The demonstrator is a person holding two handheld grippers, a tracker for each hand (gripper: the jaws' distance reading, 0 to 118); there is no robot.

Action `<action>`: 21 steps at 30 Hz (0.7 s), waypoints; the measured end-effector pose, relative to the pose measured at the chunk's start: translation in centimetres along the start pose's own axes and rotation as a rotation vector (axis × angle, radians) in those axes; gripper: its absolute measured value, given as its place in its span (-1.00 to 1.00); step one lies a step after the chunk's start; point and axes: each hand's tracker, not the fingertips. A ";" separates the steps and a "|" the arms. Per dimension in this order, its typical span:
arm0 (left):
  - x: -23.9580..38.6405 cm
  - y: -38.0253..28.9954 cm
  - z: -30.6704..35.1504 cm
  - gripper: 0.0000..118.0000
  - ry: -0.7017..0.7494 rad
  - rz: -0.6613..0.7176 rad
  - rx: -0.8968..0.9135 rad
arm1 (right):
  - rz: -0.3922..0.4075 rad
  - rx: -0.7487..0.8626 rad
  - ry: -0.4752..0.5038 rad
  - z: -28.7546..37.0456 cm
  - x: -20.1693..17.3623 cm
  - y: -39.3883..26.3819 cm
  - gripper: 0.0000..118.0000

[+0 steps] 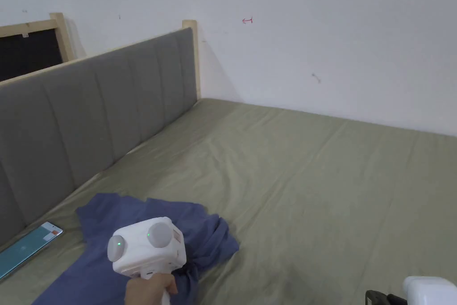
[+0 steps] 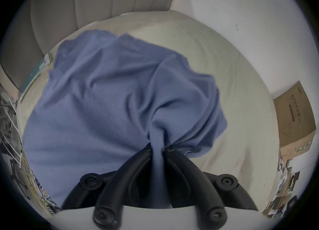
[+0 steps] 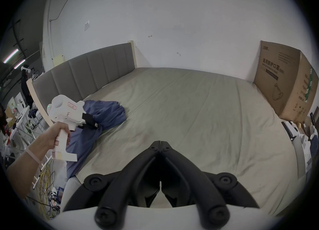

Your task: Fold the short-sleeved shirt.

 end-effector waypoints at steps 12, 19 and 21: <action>14.5 -0.1 11.4 -0.94 -0.409 -0.258 0.156 | -0.137 0.123 -0.131 5.5 6.4 1.4 -1.00; 31.2 -10.2 13.9 -0.94 -0.769 -0.577 0.006 | -0.216 0.226 -0.279 11.7 11.6 1.4 -1.00; 35.2 -13.9 13.7 -0.94 -0.862 -0.625 -0.086 | -0.244 0.242 -0.325 13.2 13.3 0.8 -1.00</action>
